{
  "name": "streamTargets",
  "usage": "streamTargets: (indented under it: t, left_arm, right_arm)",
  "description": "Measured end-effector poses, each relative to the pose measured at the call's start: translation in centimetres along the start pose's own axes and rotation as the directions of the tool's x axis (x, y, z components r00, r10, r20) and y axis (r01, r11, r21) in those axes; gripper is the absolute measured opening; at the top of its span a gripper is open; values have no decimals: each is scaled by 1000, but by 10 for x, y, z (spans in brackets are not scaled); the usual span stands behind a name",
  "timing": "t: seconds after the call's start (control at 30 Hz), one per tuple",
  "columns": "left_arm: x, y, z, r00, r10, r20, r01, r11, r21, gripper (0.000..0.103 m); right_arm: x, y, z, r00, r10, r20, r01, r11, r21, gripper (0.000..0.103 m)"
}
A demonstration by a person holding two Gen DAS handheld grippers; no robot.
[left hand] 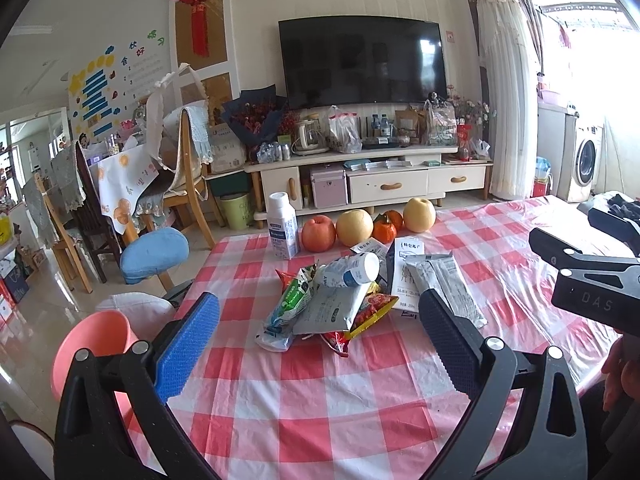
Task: Collect trash
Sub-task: 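Move both tools toward the pile of packets on the table, then grasp the white MAGIC wipes pack with the left gripper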
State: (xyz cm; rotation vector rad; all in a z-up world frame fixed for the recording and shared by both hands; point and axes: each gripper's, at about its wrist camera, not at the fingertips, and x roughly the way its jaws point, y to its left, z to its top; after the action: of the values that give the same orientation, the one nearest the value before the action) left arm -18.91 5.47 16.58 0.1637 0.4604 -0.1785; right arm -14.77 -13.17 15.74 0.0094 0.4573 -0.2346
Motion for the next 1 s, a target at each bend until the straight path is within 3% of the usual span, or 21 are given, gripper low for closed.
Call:
streamTargets:
  t: [0.37,0.5,0.7,0.87,1.0]
  left_arm:
    - [13,-8,-7,1000,-3,-28,4,1000,8,98]
    - [28,-13,-15,998,-13,-61,13,1000,9,98]
    - [57,-15,-31,992,-35,-122,35,999,-3,98]
    - [84,-13,-39,986,-45,-160,43,999,-19,98]
    - [104,-6,-34,984,-40,-172,35,999,-33,98]
  right_arm:
    - [20,-3,-12,999,8,-42,-8,1000,-1,99]
    - [43,-10,-27,993,62,-98,-61,998,16,99]
    - [89,-37,-53,955,201,-219,-176,976,130,99]
    - [119,-56,-64,928,282,-245,-228,947,225,99]
    - [138,-57,-65,886,403,-231,-323,892,317,99]
